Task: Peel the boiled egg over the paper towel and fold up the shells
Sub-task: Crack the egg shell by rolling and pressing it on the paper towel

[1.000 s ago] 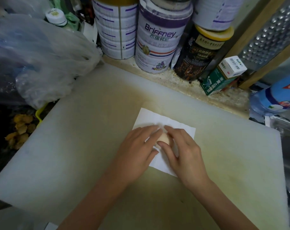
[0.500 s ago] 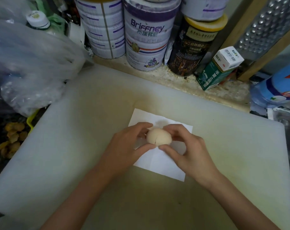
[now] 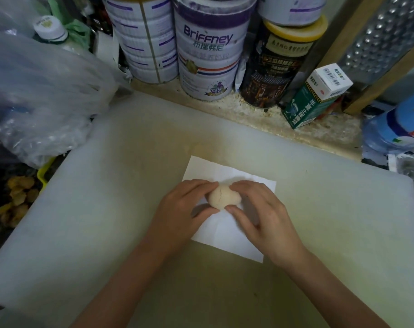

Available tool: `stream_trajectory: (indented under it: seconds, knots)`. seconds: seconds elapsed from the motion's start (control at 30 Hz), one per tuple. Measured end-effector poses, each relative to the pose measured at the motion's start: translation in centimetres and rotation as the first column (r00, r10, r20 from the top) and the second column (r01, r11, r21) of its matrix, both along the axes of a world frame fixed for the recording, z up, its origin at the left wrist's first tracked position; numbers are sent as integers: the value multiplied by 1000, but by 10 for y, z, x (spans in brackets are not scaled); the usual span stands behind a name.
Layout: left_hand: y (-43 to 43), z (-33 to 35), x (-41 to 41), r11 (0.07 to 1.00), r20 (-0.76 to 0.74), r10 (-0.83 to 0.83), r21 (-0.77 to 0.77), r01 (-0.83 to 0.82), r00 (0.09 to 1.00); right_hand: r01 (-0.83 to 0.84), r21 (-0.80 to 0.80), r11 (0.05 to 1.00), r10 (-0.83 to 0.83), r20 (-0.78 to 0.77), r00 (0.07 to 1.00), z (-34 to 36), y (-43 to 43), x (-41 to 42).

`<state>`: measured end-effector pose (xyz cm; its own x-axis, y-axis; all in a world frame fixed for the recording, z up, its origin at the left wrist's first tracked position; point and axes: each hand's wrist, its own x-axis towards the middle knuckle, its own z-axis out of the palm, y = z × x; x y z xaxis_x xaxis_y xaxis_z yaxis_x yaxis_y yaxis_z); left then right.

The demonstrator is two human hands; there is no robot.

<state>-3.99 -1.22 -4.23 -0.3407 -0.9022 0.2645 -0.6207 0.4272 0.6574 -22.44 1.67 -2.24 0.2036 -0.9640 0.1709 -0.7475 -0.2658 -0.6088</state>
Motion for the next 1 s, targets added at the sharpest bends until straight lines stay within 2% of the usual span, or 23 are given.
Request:
stream_trajectory:
  seconds: [0.1,0.23,0.3,0.4,0.53,0.67,0.77,0.87,1.0]
  knots:
    - [-2,2,-1,1000,-2,-1,16,1,1000,4,11,1000,-4,-11,1000,-1,-2,2]
    - [-5,13,0,986,-59,18,168,-8,998,24,20,1000,-25,15,1000,4,-11,4]
    - [-2,16,2,981,-102,36,194,-16,994,12,34,999,-14,49,999,8,-12,1]
    - [6,18,7,986,-87,11,167,4,996,-39,60,997,39,12,999,11,-9,-4]
    - [13,8,7,998,105,-54,22,52,993,-34,43,998,38,-106,994,8,-4,-1]
    - [11,-3,2,996,92,-16,-87,24,996,-69,35,997,72,-102,992,7,-4,-1]
    - [7,-5,1,999,44,4,-41,-2,999,-122,2,993,122,-107,987,7,-3,0]
    - [3,-2,0,999,44,-17,28,16,999,-73,-18,997,70,-137,988,5,-6,3]
    - [1,3,0,995,68,-39,97,32,997,-43,0,999,43,-73,996,8,-16,2]
